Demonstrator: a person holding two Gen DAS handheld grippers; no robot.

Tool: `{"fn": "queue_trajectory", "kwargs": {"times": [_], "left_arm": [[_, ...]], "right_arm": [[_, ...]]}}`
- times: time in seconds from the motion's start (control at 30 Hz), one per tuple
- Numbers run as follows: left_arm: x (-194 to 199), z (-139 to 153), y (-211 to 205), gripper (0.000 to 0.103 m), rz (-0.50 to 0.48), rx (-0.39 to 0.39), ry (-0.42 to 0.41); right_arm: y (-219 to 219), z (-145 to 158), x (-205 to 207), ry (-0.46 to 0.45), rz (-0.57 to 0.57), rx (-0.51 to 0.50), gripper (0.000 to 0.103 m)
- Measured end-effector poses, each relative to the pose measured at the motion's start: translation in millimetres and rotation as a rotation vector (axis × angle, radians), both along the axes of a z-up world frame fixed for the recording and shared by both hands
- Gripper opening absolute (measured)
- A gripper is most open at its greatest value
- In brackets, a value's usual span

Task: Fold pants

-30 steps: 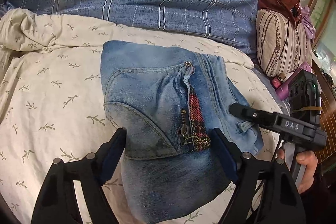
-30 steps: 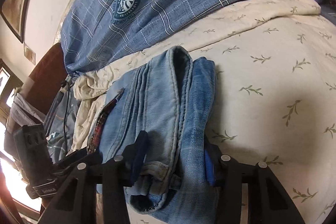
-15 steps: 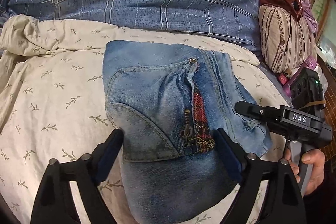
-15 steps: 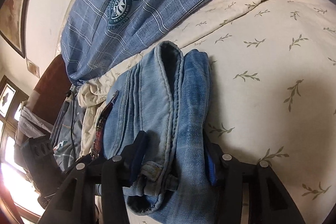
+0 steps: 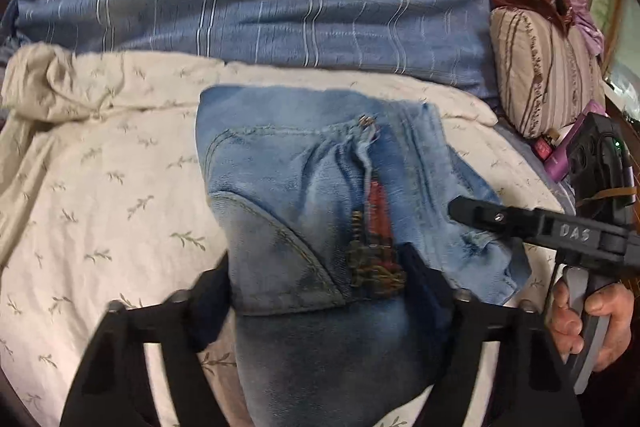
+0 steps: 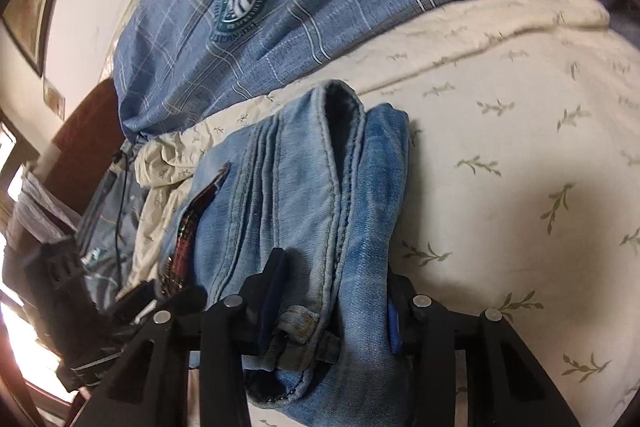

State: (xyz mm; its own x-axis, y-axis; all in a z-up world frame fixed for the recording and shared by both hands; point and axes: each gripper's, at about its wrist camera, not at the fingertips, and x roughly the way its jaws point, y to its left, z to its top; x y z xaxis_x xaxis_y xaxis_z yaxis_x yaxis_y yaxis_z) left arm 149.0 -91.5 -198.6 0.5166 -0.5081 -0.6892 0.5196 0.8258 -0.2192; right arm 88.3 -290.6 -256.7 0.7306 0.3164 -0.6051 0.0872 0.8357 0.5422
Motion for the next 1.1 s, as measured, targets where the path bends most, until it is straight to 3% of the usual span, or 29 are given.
{"fn": "queue_trajectory", "kwargs": {"times": [0.1, 0.23, 0.33, 0.6, 0.73, 0.8, 0.87, 0.93, 0.97, 1.07, 1.1], "left_arm": [[-6, 10, -1, 0.058, -0.017, -0.002, -0.048], [-10, 17, 2, 0.054, -0.021, -0.008, -0.076], [-10, 24, 9, 0.053, -0.006, -0.045, -0.071], [-17, 43, 23, 0.053, 0.052, -0.079, -0.154], [-20, 45, 24, 0.053, 0.071, -0.060, -0.192], [-16, 41, 22, 0.054, 0.090, -0.028, -0.181], [-8, 28, 18, 0.056, 0.107, 0.018, -0.116], [2, 11, 14, 0.068, 0.130, 0.090, -0.036], [4, 8, 15, 0.069, 0.136, 0.096, -0.015], [1, 9, 15, 0.073, 0.137, 0.097, -0.033], [1, 9, 14, 0.079, 0.148, 0.117, -0.041]], "right_arm": [[7, 6, -3, -0.026, 0.001, -0.043, 0.042], [15, 14, -5, -0.056, -0.002, -0.084, 0.041], [21, 23, -8, -0.097, 0.002, -0.109, 0.041], [45, 45, -11, -0.204, 0.011, -0.184, 0.039], [50, 53, -11, -0.247, 0.006, -0.194, 0.039], [54, 51, -7, -0.237, 0.008, -0.211, 0.039], [57, 41, 3, -0.177, 0.016, -0.230, 0.039], [57, 29, 12, -0.097, 0.016, -0.245, 0.039], [56, 22, 16, -0.053, 0.018, -0.244, 0.041], [45, 17, 16, -0.009, 0.004, -0.165, 0.049], [42, 17, 15, 0.003, -0.003, -0.151, 0.053]]}}
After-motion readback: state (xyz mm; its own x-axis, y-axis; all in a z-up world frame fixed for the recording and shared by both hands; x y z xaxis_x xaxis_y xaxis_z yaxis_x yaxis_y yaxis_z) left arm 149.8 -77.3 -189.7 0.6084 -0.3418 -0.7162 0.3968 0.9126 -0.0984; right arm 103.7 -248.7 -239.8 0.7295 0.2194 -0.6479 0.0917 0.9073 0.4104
